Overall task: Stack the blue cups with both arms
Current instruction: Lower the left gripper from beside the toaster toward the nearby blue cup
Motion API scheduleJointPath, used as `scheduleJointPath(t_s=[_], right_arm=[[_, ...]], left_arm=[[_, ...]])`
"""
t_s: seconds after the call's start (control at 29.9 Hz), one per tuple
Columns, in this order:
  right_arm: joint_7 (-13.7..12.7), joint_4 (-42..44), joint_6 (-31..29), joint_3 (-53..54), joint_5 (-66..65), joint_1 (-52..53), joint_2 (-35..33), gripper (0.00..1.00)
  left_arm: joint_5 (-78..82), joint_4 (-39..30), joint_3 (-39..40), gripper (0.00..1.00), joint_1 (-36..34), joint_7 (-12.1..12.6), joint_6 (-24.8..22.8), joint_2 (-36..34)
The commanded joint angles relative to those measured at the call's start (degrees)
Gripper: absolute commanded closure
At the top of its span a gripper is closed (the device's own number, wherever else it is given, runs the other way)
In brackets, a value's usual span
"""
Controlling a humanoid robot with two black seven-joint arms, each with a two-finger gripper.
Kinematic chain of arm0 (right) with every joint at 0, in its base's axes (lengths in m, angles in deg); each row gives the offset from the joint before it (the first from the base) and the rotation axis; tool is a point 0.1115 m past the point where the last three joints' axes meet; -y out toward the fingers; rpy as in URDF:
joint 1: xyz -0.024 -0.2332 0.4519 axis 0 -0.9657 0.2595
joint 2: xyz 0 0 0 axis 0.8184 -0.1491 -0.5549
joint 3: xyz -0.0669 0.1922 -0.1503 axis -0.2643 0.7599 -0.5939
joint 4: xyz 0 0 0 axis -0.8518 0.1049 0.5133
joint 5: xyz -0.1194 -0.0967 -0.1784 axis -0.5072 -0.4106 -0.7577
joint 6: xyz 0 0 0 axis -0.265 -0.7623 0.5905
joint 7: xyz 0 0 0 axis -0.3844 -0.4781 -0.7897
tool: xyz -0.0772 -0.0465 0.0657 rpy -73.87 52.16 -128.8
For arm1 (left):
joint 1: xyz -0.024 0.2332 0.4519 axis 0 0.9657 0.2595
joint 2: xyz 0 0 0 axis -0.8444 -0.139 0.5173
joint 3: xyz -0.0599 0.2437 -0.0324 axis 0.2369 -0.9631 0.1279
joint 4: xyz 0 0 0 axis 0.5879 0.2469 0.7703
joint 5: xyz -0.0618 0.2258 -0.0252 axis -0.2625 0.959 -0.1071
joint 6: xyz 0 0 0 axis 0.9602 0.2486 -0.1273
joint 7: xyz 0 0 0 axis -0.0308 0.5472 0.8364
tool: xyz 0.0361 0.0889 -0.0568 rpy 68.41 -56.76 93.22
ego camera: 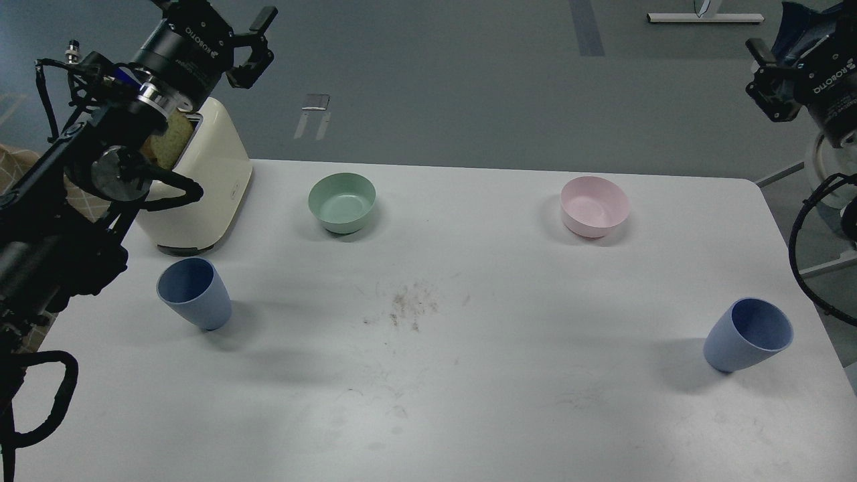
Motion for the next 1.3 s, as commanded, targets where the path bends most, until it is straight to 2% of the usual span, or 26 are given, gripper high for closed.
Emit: scheduleJointPath(t_s=[0.0,0.5,0.6,0.74,0.8,0.87,0.97,1.0,1.1,1.17,1.27], right_arm=[[1.7,-0.2,0.0,0.2,0.0,-0.1,0.2,0.0],[1.6,-0.2,0.0,1.6,0.1,1.0,0.5,0.0],[1.7,-0.6,0.0,2.0,0.2,0.9,0.5,0.0],[1.8,-0.7,0.0,3.5,0.2,0.4,0.0,0.0],[1.8,-0.7,0.0,4.6,0.2,-0.1,-0.2,0.0],[1.8,-0.5,0.0,4.8,0.2,-0.6,-0.2,0.0],[1.8,-0.6,0.0,5.0,0.1,-0.7,-0.2,0.0],[1.8,-0.6,0.0,5.4,0.2,-0.7,-0.1,0.0],[1.9,-0.7,0.0,5.5,0.2,-0.7,-0.1,0.0],[1.9,-0.7,0.0,5.6,0.2,-0.9,-0.1,0.0],[1.9,-0.8,0.0,6.4,0.2,-2.3,-0.1,0.0]], left_arm=[[0.0,-0.1,0.0,0.02,-0.1,-0.1,-0.1,0.0],[-0.4,-0.1,0.4,0.02,0.0,0.0,-0.9,0.0],[-0.1,-0.3,0.0,0.02,0.1,-0.6,-4.3,0.1],[4.2,-1.8,-0.1,0.03,1.5,-0.5,-3.0,-1.4],[9.8,-4.6,-0.1,0.03,3.0,-0.3,-0.5,-3.4],[17.8,-11.8,-0.1,0.05,5.7,-0.3,3.8,-7.8],[24.1,-17.5,-0.1,0.08,7.8,-0.3,6.4,-11.2],[28.1,-21.2,-0.1,0.09,9.0,-0.3,7.5,-13.6],[37.1,-27.8,-0.1,0.1,11.5,-0.6,8.3,-21.5],[40.1,-29.3,-0.1,0.1,12.7,-0.7,8.1,-24.7],[45.3,-31.0,-0.1,0.1,16.1,-2.8,7.8,-32.5]])
